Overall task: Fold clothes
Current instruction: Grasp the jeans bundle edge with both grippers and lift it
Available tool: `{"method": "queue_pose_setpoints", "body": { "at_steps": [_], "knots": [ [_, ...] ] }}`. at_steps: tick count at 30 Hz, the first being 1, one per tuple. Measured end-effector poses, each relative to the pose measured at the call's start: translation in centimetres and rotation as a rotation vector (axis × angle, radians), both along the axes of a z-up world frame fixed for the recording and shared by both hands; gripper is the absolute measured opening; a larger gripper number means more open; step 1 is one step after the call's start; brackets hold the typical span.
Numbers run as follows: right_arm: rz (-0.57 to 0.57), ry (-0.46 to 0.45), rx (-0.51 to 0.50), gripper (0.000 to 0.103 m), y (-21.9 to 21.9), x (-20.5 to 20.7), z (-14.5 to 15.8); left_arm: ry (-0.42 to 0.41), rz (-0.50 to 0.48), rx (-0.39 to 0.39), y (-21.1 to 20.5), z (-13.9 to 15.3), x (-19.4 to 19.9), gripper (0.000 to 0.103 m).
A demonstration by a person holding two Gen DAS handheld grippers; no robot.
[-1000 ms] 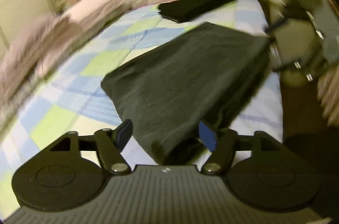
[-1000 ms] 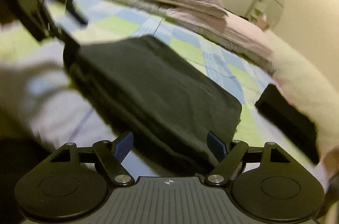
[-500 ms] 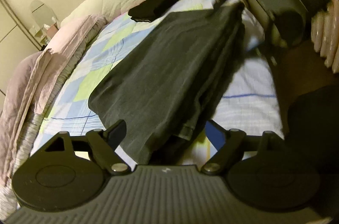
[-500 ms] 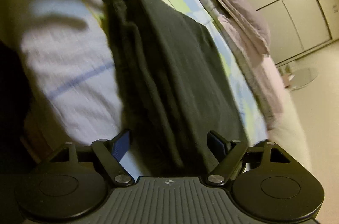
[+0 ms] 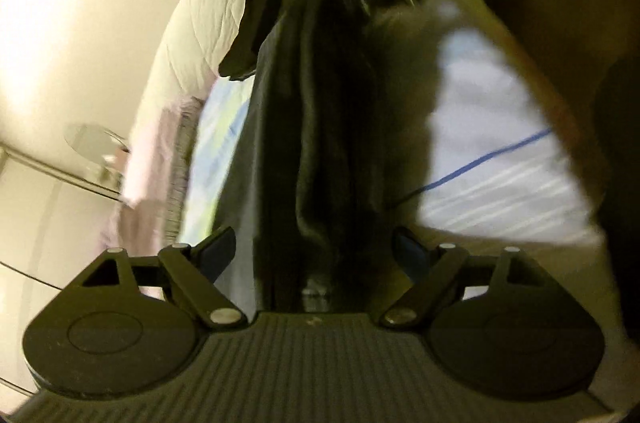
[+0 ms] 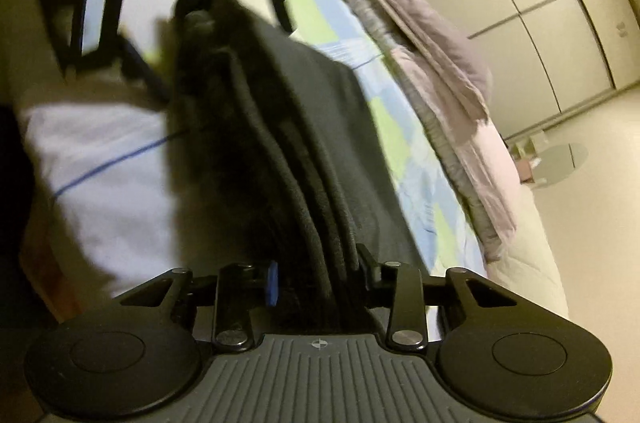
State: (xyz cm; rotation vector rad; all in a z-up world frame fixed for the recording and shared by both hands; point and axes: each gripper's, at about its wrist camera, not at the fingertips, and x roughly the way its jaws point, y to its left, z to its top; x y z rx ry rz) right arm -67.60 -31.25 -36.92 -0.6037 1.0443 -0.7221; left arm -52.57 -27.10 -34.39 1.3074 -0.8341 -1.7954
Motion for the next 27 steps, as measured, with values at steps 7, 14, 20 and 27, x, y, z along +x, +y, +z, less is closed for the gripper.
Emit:
{"method": "queue_pose_setpoints", "body": {
  "at_steps": [7,14,20,27],
  "knots": [
    [-0.027,-0.037,0.037,0.035,-0.7,-0.3,0.2,-0.115,0.018,-0.025,-2.1,-2.2,0.4,0.065],
    [-0.014,0.061,-0.088,0.066,0.7,0.4,-3.9,-0.106,0.023,0.037,-2.3,-2.7,0.7,0.037],
    [0.013,0.123,-0.175,0.067,0.3,0.9,-6.5,-0.056,0.037,0.104,-3.6,-1.4,1.1,0.037],
    [-0.011,0.124,-0.144,0.042,-0.2,1.3,-5.8,-0.081,0.040,0.114,-3.1,-0.8,0.9,0.038]
  ]
}}
